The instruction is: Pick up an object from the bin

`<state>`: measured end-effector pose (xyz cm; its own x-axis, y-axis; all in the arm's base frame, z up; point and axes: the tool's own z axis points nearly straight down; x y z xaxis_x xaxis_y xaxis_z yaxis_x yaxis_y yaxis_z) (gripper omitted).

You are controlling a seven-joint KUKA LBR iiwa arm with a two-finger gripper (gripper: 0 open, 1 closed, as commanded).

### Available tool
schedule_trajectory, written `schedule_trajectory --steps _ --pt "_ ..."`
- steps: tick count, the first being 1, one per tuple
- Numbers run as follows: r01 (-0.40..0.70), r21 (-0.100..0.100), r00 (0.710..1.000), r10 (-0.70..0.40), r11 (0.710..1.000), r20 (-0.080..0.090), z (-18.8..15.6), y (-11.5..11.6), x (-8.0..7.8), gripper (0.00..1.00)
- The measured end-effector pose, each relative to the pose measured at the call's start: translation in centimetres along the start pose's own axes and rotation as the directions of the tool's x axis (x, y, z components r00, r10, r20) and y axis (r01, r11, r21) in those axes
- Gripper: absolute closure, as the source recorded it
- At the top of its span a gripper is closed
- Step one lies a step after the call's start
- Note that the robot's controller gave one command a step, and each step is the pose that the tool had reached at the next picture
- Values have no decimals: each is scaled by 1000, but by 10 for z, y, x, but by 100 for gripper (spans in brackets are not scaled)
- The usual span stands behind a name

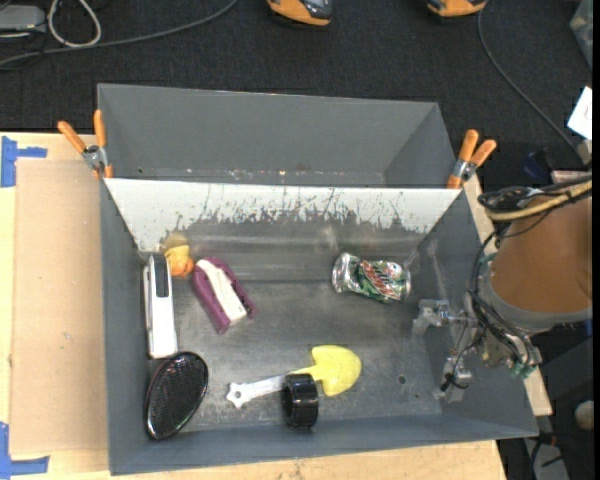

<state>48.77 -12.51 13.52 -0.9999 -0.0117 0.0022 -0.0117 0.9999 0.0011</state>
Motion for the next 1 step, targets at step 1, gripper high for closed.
schedule_trajectory --steps 1 --pt "0 0 1000 0 1000 0 0 0 0 0"
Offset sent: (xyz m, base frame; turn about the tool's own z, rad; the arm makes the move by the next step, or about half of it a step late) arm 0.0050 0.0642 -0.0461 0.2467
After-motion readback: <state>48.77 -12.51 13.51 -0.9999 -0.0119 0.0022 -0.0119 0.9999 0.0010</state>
